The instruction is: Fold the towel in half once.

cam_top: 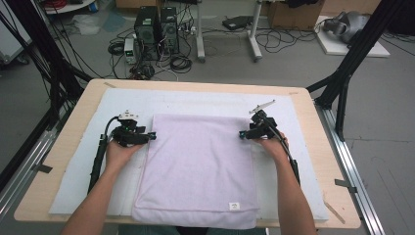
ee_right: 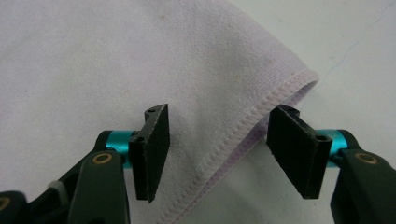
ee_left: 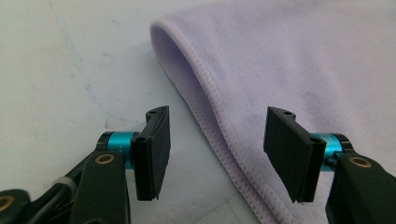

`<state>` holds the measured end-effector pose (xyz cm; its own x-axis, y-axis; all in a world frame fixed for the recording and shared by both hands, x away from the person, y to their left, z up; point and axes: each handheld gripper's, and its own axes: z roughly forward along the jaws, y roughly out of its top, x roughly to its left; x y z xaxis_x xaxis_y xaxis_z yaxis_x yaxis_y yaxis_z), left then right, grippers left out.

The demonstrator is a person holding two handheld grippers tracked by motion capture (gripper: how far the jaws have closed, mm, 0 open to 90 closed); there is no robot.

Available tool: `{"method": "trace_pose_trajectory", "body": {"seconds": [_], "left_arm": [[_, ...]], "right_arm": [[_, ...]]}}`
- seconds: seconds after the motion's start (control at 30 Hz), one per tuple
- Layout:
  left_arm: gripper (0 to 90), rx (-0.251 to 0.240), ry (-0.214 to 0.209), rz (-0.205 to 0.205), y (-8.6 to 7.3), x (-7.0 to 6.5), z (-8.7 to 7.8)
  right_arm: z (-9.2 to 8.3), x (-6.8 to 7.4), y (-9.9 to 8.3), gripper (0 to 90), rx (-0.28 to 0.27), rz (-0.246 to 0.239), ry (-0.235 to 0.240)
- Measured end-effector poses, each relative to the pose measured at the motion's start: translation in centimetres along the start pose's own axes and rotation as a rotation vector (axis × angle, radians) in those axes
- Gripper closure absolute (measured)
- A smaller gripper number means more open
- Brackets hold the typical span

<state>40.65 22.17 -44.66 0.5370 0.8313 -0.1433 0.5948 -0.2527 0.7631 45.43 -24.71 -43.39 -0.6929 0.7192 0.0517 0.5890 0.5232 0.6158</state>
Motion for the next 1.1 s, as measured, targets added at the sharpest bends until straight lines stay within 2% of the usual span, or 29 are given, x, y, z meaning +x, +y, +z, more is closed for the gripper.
{"method": "trace_pose_trajectory", "body": {"seconds": [0.1, 0.2, 0.23, 0.3, 0.33, 0.37, 0.43, 0.5, 0.57, 0.63, 0.67, 0.7, 0.73, 0.77, 0.8, 0.83, 0.9, 0.97, 1.0, 1.03, 1.07, 1.1], "left_arm": [[43.8, -0.002, 0.007, 0.008, 0.1, -0.5, 0.3], [50.3, 0.051, 0.049, 0.058, 0.9, -1.1, 0.8], [52.9, 0.061, 0.041, 0.065, 1.1, -1.1, 0.9], [60.4, 0.070, 0.042, 0.064, 1.4, -1.2, 1.0], [68.0, 0.062, 0.004, 0.047, 1.4, -1.0, 1.1], [76.6, 0.058, -0.015, 0.027, 1.4, -0.9, 1.2], [83.5, 0.051, -0.025, -0.002, 1.4, -0.8, 1.2], [84.6, 0.052, -0.001, 0.016, 1.5, -0.9, 1.1], [85.2, 0.034, 0.030, 0.038, 1.7, -0.9, 0.7], [85.2, -0.023, 0.060, 0.029, 2.1, -0.7, 0.1], [85.3, -0.038, 0.068, 0.024, 2.3, -0.7, -0.1], [85.3, -0.042, 0.075, 0.027, 2.8, -0.6, -0.4], [85.2, -0.049, 0.087, 0.038, 3.2, -0.6, -0.6], [85.2, -0.070, 0.113, 0.066, 4.0, -0.7, -1.0], [85.2, -0.088, 0.125, 0.071, 4.6, -0.8, -1.3], [85.2, -0.101, 0.134, 0.075, 5.4, -0.7, -1.7], [85.2, -0.131, 0.153, 0.092, 7.0, -0.6, -2.6], [84.7, -0.163, 0.175, 0.097, 8.3, -0.2, -3.2], [81.5, -0.161, 0.208, 0.094, 8.7, 0.1, -3.3], [69.4, -0.160, 0.255, 0.061, 8.7, 0.6, -3.3], [52.6, -0.144, 0.259, 0.023, 8.5, 1.0, -3.2], [45.8, -0.109, 0.239, -0.003, 8.0, 1.5, -3.1]], "right_arm": [[0.0, 0.0, -0.1, 47.1, -0.002, 0.013, 0.008], [-0.1, -0.2, -0.1, 58.6, -0.011, 0.022, 0.030], [0.0, -0.1, 0.0, 62.3, -0.011, 0.021, 0.039], [0.0, -0.1, 0.0, 77.6, -0.011, 0.025, 0.078], [0.1, -0.1, 0.1, 82.8, -0.011, 0.027, 0.106], [0.1, 0.1, 0.2, 83.1, -0.006, 0.026, 0.110], [0.1, 0.0, 0.3, 83.7, -0.004, 0.026, 0.114], [0.1, 0.2, 0.6, 84.4, 0.006, 0.015, 0.098], [-0.1, 0.7, 1.2, 84.7, 0.001, -0.025, 0.054], [-0.6, 0.9, 1.7, 84.9, -0.052, -0.041, 0.031], [-0.9, 0.8, 2.1, 84.9, -0.069, -0.038, 0.023], [-1.1, 0.6, 2.4, 84.9, -0.064, -0.027, 0.023], [-1.4, 0.6, 2.9, 84.9, -0.078, -0.033, 0.016], [-1.7, 0.7, 3.4, 84.9, -0.092, -0.044, 0.007], [-2.3, 0.8, 4.2, 84.9, -0.120, -0.061, -0.011], [-2.7, 0.8, 4.8, 84.9, -0.127, -0.055, -0.012], [-3.8, 0.8, 6.2, 84.9, -0.153, -0.084, -0.038], [-4.7, 0.7, 7.5, 83.5, -0.184, -0.089, -0.057], [-5.0, 0.4, 8.0, 75.7, -0.207, -0.089, -0.070], [-5.0, 0.1, 8.3, 60.9, -0.211, -0.067, -0.096], [-4.9, -0.5, 8.3, 58.2, -0.205, -0.032, -0.123], [-4.7, -1.0, 8.0, 54.7, -0.207, -0.006, -0.095]]}}
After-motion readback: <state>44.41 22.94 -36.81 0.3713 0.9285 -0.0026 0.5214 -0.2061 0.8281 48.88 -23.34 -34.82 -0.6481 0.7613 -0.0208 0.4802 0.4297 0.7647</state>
